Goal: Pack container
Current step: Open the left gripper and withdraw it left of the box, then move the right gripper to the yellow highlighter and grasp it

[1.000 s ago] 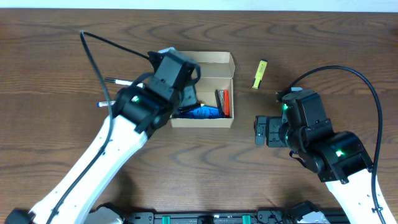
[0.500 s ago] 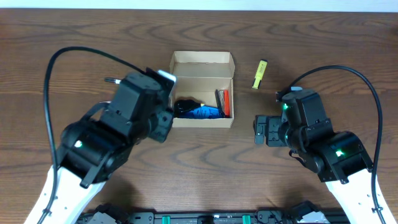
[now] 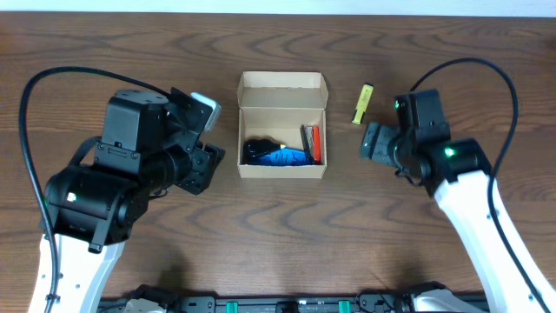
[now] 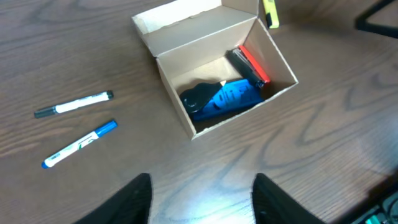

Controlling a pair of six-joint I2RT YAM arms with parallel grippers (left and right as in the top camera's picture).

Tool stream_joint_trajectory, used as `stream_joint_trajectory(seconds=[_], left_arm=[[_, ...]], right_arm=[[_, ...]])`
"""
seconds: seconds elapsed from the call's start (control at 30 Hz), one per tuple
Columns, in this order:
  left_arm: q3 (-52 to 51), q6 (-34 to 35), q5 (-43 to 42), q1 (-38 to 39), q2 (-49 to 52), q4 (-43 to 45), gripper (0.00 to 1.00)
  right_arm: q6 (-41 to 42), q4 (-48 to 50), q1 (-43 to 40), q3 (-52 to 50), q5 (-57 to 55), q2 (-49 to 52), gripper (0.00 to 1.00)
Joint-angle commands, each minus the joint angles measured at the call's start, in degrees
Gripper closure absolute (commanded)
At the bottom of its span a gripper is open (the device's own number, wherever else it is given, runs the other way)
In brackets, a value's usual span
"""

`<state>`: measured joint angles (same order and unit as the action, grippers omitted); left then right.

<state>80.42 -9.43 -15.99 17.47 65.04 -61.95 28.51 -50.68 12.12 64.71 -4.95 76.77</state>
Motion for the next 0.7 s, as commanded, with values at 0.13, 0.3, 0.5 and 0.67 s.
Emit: stream_joint_trajectory(seconds=[0.13,0.3,0.5,0.67], left_arm=[[0.3,-2.4,-2.1,-0.6,-0.3,0.3,0.42],[0.3,-2.3,-2.4,-0.6,-0.3,0.5,0.38],[0.3,-2.3,-3.8,-0.6,-0.3,0.3,0.38],[0.3,-2.3,-3.8,-0.6,-0.3,0.2,0.37]], right_arm=[[2.3,2.5,-3.0,11.4,-1.0,14.5,0.08],[2.3,1.1,-3.0,21.1,-1.0,26.4,0.08],[2.3,-0.2,-3.0,31.3,-1.1,38.4,0.10],[1.8,-1.9,-3.0,38.7,-2.7,46.8,0.12]])
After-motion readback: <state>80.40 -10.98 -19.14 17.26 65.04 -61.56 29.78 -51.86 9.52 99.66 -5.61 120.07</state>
